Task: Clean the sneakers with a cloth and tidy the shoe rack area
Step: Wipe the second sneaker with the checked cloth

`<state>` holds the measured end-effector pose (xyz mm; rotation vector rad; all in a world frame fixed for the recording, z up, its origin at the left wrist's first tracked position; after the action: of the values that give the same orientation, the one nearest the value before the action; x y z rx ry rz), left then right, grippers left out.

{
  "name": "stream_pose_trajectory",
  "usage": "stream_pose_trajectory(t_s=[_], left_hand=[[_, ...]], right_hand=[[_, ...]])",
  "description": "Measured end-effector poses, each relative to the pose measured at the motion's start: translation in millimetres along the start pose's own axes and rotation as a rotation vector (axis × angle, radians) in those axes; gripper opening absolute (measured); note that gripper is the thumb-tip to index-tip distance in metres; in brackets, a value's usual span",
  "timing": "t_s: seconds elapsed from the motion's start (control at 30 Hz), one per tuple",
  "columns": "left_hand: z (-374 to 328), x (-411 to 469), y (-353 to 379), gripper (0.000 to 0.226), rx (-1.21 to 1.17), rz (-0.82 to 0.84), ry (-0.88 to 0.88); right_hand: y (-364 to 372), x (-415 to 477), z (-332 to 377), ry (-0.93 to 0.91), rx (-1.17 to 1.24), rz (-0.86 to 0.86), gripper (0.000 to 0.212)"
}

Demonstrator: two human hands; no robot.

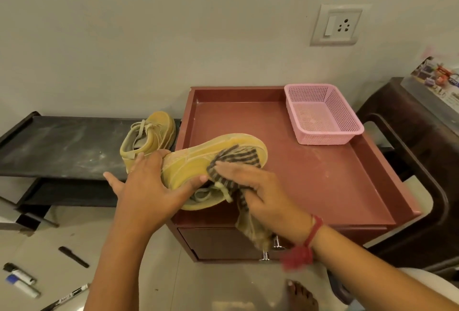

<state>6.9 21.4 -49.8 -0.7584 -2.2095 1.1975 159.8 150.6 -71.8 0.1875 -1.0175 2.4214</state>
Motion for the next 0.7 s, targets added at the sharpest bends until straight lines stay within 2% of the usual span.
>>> stream_pose_trajectory(t_s=[0.03, 0.1, 0.17, 0.23, 0.3, 0.4, 0.43, 0.5, 0.6, 0.7], left_hand=[[-0.1, -0.9, 0.3, 0.106, 0.009, -0.003, 0.012], [-1.7, -2.2, 0.4, 0.107, 0.04, -0.004, 0.029], [-3.3, -2.7, 0.1, 0.108, 0.053, -0.005, 0.022], [-5.2, -3.4, 0.0, 0.108, 0.049, -0.013, 0.012], [-7.0, -4.6, 1.4, 0.109, 0.046, -0.017, 0.019], [-10.3, -5.8, 1.9, 0.11, 0.057, -0.028, 0.043], [-12.2, -6.1, 1.9, 0.11, 0.062, -0.03, 0.056], [-15.7, -6.1, 2.9, 0.11, 0.071, -0.025, 0.086], [-17.7, -7.4, 4.2, 0.108, 0.098, -0.017, 0.113], [-17.9, -8.4, 4.6, 0.109, 0.111, -0.015, 0.117]], right_hand=[[2.7, -4.2, 3.3, -0.024, 0.018, 0.024, 0.064], [-1.5, 0.2, -7.3, -0.009, -0.119, 0.014, 0.065], [-9.5, 8.6, -27.2, 0.086, -0.324, 0.026, 0.066], [-15.6, 13.8, -34.8, 0.163, -0.412, 0.043, 0.067], [-25.6, 17.5, -34.1, 0.204, -0.415, -0.056, 0.062], [-49.7, 22.0, -31.4, 0.257, -0.336, -0.322, 0.055], [-52.7, 25.1, -25.9, 0.244, -0.296, -0.347, 0.052], [-41.6, 28.1, -3.4, 0.143, -0.236, -0.259, 0.048], [-9.6, 21.4, 20.8, 0.004, -0.333, -0.041, 0.063], [-20.7, 27.0, 0.4, 0.115, -0.455, -0.116, 0.063]])
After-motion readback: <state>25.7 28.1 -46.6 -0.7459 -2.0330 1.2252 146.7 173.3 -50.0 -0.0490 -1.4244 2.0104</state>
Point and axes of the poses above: each hand's wrist, its own x-axis towards the middle knuckle, its own y-axis out of the palm, z = x × y, the point moved 3 cm from there along x, towards the middle knuckle, and after that the axes turned 4 degrees about -x, right-handed, at the moved point
